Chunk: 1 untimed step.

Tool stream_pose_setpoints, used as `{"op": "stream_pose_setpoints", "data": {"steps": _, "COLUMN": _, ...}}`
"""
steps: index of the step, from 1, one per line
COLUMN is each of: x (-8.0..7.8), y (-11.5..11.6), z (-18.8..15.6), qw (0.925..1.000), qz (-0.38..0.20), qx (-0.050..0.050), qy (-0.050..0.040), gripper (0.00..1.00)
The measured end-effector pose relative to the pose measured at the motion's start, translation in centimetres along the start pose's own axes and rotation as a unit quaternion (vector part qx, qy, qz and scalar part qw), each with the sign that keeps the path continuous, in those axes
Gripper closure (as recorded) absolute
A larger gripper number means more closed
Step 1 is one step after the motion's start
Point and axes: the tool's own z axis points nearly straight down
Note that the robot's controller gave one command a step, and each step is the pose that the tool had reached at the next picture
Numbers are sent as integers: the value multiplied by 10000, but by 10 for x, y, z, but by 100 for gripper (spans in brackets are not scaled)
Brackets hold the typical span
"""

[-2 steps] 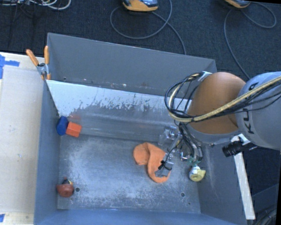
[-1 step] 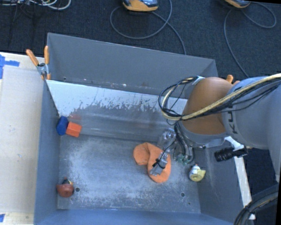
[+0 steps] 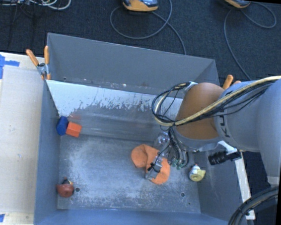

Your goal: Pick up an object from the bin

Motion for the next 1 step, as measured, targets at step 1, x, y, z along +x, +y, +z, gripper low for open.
{"op": "stream_pose_setpoints", "data": {"steps": 1, "x": 6, "y": -46, "z": 7, "qw": 9949, "qz": 1012, "qx": -8, "qy": 8, "gripper": 100}}
